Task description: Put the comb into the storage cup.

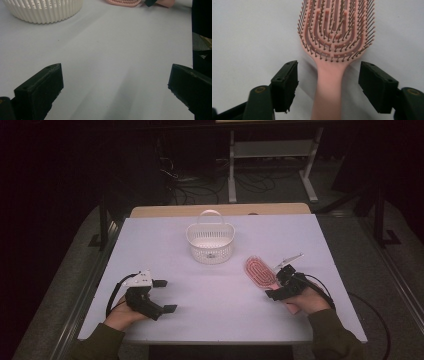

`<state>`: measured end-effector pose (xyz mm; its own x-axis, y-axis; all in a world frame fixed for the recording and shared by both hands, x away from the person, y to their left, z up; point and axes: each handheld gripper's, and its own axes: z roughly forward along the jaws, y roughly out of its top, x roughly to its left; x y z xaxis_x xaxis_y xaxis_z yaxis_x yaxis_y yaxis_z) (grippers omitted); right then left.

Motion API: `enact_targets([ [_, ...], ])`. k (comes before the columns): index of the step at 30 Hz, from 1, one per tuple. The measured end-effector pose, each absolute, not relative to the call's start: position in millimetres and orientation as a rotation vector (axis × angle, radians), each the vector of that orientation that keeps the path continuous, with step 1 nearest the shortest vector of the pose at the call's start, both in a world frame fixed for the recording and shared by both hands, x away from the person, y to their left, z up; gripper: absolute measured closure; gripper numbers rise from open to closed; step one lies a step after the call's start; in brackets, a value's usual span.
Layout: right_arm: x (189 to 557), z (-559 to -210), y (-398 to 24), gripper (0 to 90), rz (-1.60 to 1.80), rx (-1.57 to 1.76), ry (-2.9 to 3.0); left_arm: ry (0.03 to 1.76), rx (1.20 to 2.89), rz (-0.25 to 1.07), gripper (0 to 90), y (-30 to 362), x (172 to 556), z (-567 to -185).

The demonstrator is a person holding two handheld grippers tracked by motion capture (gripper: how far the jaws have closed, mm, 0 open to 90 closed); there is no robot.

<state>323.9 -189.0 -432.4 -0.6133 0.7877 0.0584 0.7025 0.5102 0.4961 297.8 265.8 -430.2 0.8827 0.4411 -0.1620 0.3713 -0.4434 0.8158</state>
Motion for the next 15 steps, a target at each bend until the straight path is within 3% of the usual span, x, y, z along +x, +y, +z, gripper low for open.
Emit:
enact_targets([
  [15, 324.5, -433.2, -189.1, 47.4, 0.699, 1.267, 2.586, 0.587, 2.079, 0.091, 0.0, 265.9, 297.9, -430.3],
])
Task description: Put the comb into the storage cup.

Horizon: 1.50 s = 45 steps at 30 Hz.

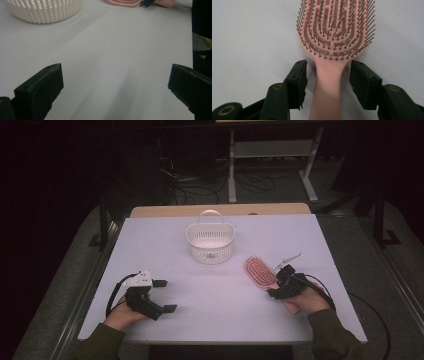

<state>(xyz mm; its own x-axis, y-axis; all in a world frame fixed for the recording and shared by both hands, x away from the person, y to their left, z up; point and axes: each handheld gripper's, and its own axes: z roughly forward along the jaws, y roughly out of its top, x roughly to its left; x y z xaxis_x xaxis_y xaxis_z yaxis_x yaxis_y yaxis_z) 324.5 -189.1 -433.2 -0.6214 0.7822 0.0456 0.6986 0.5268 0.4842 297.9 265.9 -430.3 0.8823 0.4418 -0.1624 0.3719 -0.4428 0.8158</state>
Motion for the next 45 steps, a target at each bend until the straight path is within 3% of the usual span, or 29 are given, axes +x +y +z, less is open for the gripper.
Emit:
enact_targets([
  [15, 324.5, -431.9, -187.8, 59.0, 0.658, 1.256, 2.582, 0.588, 2.082, 0.088, 0.0, 265.5, 297.9, -430.7],
  [45, 326.4, -430.8, -182.8, 68.9, 0.606, 1.217, 2.606, 0.586, 2.081, 0.088, 0.0, 265.1, 297.9, -430.6],
])
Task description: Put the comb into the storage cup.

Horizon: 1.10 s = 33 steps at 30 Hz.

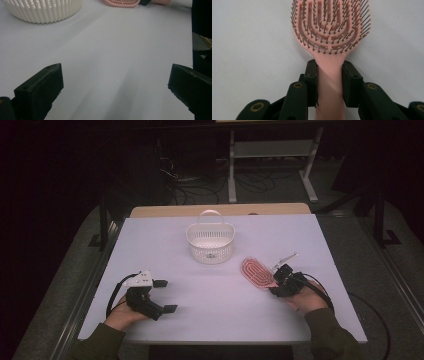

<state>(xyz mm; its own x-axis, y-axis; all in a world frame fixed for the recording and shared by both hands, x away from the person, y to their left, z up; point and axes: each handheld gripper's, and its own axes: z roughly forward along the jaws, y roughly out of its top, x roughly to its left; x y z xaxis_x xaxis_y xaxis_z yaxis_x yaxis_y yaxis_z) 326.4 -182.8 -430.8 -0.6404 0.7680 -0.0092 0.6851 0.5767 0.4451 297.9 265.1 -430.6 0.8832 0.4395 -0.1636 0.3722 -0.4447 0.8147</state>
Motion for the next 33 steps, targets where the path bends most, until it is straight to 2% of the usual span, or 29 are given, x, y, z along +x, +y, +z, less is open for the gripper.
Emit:
enact_targets([
  [33, 324, -420, -197, 68.8, 0.850, 1.200, 2.592, 0.587, 2.082, 0.088, 0.0, 266, 298, -431],
])
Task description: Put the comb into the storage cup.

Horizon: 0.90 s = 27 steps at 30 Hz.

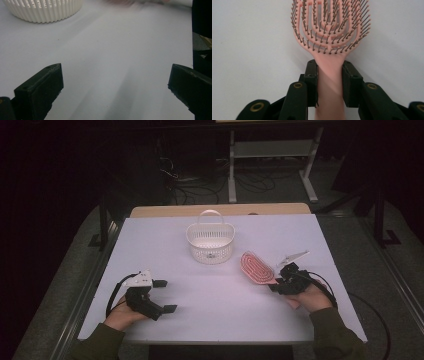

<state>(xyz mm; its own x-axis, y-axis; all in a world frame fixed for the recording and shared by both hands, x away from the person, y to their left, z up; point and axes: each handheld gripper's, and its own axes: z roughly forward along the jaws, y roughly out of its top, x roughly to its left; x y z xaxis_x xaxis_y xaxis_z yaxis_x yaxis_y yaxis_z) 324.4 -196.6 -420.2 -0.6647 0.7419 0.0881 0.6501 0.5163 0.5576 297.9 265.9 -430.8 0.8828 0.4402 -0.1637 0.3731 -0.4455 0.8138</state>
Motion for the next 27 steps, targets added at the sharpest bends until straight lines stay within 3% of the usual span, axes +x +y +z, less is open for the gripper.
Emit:
enact_targets([
  [27, 319, -404, -201, 68.8, 1.062, 1.145, 2.525, 0.592, 2.062, 0.084, 0.0, 267, 298, -430],
])
